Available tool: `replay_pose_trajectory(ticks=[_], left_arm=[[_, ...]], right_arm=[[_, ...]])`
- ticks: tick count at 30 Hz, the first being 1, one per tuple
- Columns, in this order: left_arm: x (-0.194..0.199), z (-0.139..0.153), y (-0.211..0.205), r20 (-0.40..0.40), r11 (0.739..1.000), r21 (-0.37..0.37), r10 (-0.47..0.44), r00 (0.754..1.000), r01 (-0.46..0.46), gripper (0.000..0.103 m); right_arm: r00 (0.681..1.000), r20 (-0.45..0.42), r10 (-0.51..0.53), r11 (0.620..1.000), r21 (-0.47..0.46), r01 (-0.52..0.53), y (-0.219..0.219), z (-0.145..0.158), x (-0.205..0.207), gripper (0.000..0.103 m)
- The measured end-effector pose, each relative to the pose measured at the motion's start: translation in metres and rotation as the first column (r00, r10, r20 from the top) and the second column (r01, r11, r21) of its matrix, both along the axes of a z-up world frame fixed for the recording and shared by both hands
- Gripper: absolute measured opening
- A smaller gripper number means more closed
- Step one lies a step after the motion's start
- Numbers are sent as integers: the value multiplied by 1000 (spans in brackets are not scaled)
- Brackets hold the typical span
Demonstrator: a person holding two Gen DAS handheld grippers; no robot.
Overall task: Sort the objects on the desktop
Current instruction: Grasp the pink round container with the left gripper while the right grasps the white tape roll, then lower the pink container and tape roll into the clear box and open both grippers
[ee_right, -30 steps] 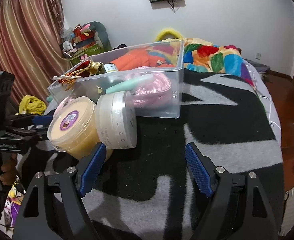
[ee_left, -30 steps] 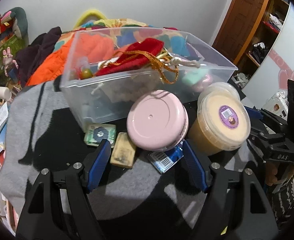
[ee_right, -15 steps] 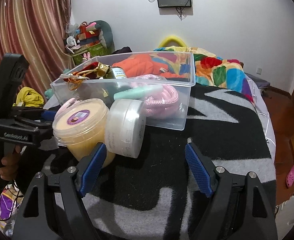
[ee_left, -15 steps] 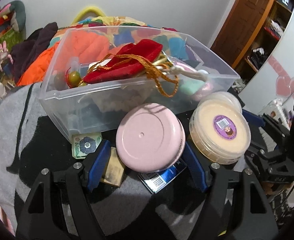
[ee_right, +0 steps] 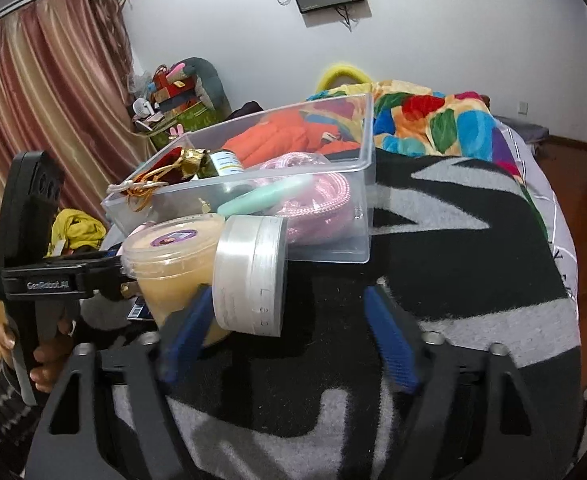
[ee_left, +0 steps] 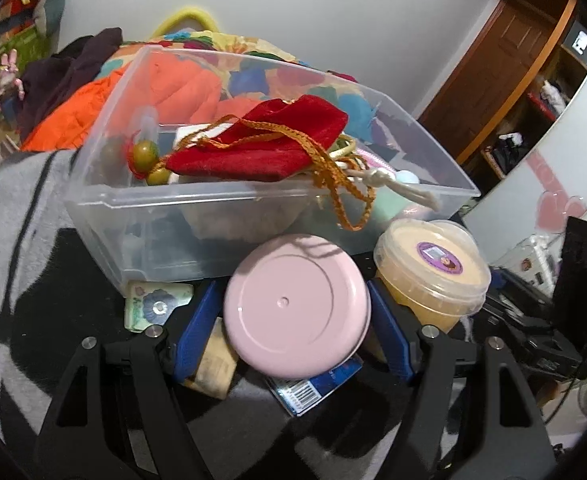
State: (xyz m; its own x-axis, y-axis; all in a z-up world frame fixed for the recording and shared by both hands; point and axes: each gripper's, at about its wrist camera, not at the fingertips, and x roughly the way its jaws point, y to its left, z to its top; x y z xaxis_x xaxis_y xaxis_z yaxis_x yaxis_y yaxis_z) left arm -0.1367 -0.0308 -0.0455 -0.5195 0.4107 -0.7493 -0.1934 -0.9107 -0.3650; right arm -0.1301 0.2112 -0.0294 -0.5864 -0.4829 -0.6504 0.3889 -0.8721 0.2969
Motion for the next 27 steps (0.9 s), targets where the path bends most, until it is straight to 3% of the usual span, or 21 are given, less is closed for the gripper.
replay_pose_trajectory(ticks=[4, 6, 9, 13, 19, 27], left_arm=[[2, 0, 8, -14, 1000, -26, -16, 1000, 15, 76], [1, 1, 9, -21, 999, -38, -5, 1000, 4, 76], [-3, -1, 3, 0, 1000, 14, 4, 1000, -4, 76], [0, -1, 5, -21, 1000, -16, 8, 1000, -9, 66], [8, 5, -1, -64, 999, -12, 45, 997, -46, 66], [37, 21, -1, -199, 982, -156, 77, 977, -109, 66]], right_arm=[[1000, 11, 10, 1000, -12, -10, -3, -2, -1, 37], [1000, -4, 13, 1000, 9, -13, -7, 0, 1, 37], [1000, -19, 16, 1000, 22, -15, -8, 0, 2, 36], [999, -33, 24, 1000, 11, -24, -8, 1, 7, 31], [994, -107, 36, 996, 85, -26, -16, 13, 23, 27], [991, -134, 23, 993, 114, -8, -15, 21, 32, 27]])
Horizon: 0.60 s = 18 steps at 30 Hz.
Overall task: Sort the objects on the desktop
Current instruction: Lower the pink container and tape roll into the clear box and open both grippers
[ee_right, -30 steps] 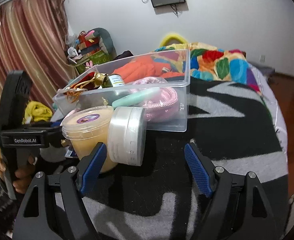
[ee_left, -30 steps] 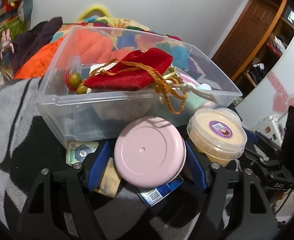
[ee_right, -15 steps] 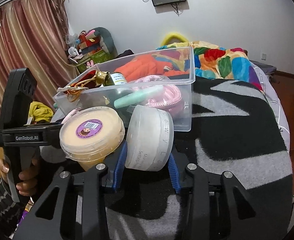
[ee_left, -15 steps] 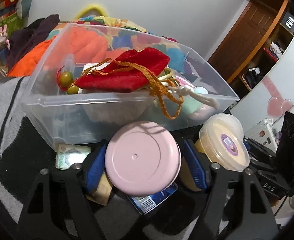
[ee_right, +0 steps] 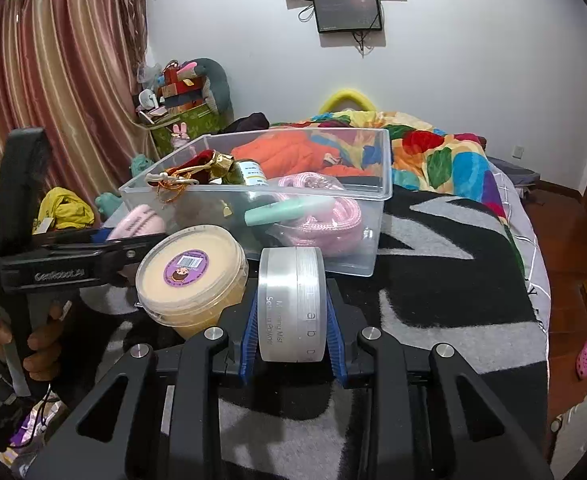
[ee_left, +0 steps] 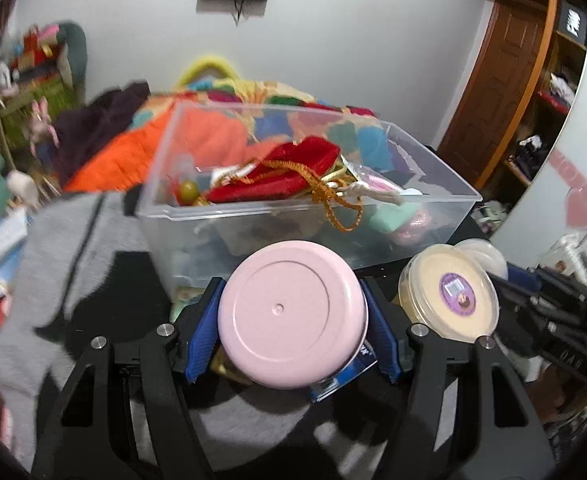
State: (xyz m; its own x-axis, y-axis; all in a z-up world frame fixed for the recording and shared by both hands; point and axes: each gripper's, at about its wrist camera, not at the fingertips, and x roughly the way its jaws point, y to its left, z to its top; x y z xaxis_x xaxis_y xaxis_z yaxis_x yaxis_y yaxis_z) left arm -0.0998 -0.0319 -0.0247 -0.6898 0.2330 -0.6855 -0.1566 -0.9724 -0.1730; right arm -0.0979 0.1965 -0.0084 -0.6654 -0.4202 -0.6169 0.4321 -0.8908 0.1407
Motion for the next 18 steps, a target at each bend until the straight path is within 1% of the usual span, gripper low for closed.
replay_pose_trajectory(ticks=[4, 7, 13, 18], left_arm=[[17, 11, 2, -83, 996, -87, 22, 996, -29, 66], [24, 19, 1, -133, 992, -116, 30, 991, -46, 66], [30, 34, -2, -188, 988, -135, 48, 981, -74, 66], [33, 50, -9, -225, 989, -113, 65, 972, -92, 66]], right_arm=[[1000, -2, -13, 1000, -11, 13, 6, 3, 1, 27], [1000, -5, -27, 999, -31, 27, 12, 8, 0, 27], [999, -26, -44, 997, -63, 42, 21, 23, 0, 27], [998, -50, -39, 996, -77, 35, 25, 35, 0, 27]])
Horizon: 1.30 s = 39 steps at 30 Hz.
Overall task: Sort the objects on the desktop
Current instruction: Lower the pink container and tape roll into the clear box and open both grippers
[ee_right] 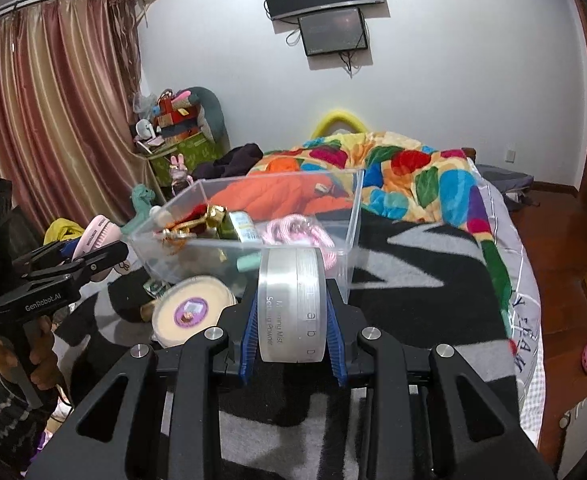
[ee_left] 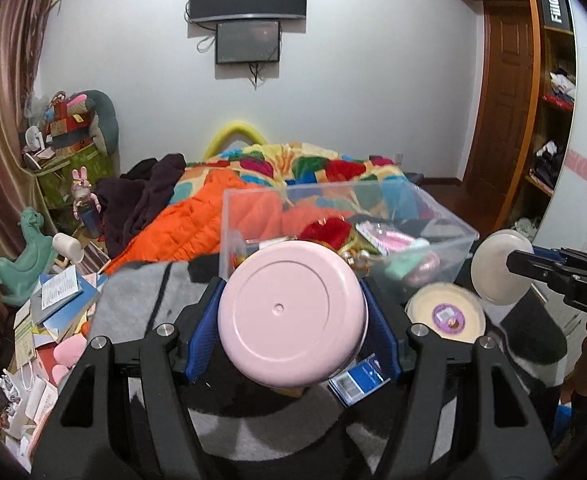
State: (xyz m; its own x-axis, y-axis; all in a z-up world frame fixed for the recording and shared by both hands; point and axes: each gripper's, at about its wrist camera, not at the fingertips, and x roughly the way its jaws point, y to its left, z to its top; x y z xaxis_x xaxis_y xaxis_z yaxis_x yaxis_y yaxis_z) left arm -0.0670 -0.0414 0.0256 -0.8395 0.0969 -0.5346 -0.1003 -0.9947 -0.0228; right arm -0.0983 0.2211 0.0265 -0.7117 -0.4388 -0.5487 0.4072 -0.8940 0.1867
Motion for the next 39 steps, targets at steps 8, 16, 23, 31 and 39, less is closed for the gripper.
replay_pose_trajectory(ticks=[8, 16, 23, 31, 39], left_arm=[[-9, 24, -14, -45, 999, 53, 15, 999, -12, 66], [-48, 24, -20, 12, 993, 120, -18, 1000, 17, 66], [-68, 11, -23, 27, 990, 137, 12, 1000, -16, 66], [-86, -11, -12, 66, 995, 97, -2, 998, -4, 66], [-93, -25, -13, 94, 994, 106, -16, 995, 6, 66]], right_arm=[[997, -72, 3, 1000, -31, -5, 0, 27, -6, 27], [995, -95, 30, 1000, -5, -31, -21, 35, -27, 27], [997, -45, 63, 998, -8, -63, -35, 22, -53, 27], [999, -7, 52, 999, 2, -52, -44, 9, -71, 27], [999, 22, 41, 997, 63, -42, -54, -10, -82, 27]])
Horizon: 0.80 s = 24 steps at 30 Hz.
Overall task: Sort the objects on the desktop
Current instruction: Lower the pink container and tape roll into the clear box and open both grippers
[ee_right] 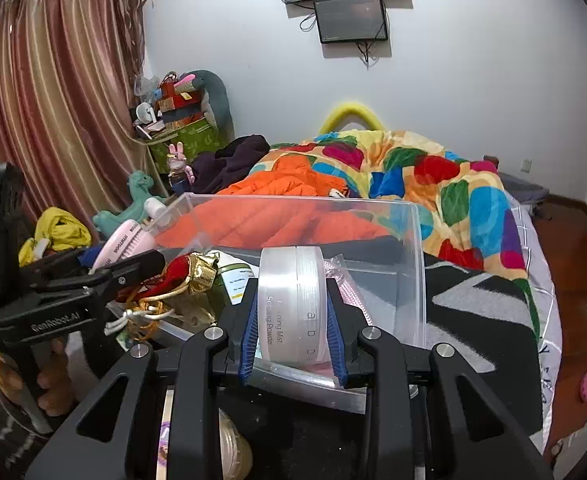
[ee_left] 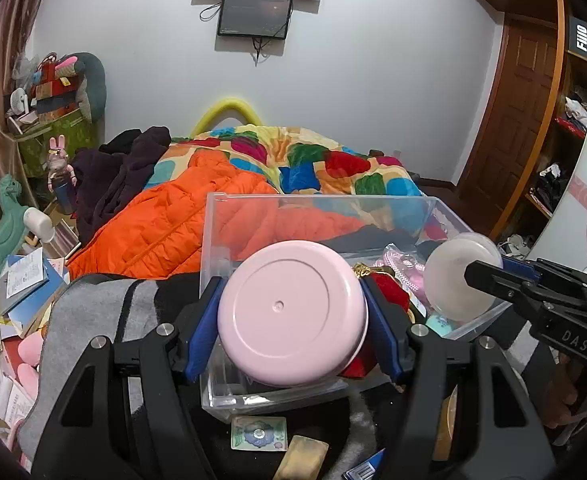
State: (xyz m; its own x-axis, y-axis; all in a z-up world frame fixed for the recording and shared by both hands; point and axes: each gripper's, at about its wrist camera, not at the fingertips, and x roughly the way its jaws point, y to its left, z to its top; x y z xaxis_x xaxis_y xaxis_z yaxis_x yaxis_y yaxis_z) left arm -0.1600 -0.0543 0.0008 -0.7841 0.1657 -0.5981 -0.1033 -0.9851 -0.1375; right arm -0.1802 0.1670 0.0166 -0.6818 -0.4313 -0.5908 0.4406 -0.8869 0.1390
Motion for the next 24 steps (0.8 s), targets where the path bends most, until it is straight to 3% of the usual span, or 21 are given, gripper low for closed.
replay_pose_trajectory(ticks=[7, 12, 14, 19, 24], left_arm=[[3, -6, 14, -12, 996, -84, 1, 1000, -2, 67], [7, -7, 15, -13, 996, -86, -9, 1000, 8, 71], [7, -6, 15, -14, 996, -87, -8, 1000, 6, 71], [13, -1, 12, -24, 998, -71, -6, 1000, 4, 74], [22, 6, 10, -36, 998, -64, 1, 999, -4, 75]], right_arm=[[1000, 4, 9, 999, 45, -9, -10, -3, 3, 28], [1000, -12, -1, 996, 85, 2, -14, -6, 10, 29], [1000, -17, 6, 997, 78, -5, -12, -2, 13, 32], [997, -70, -8, 996, 91, 14, -12, 8, 25, 52], [996, -95, -4, 994, 106, 14, -13, 14, 34, 53]])
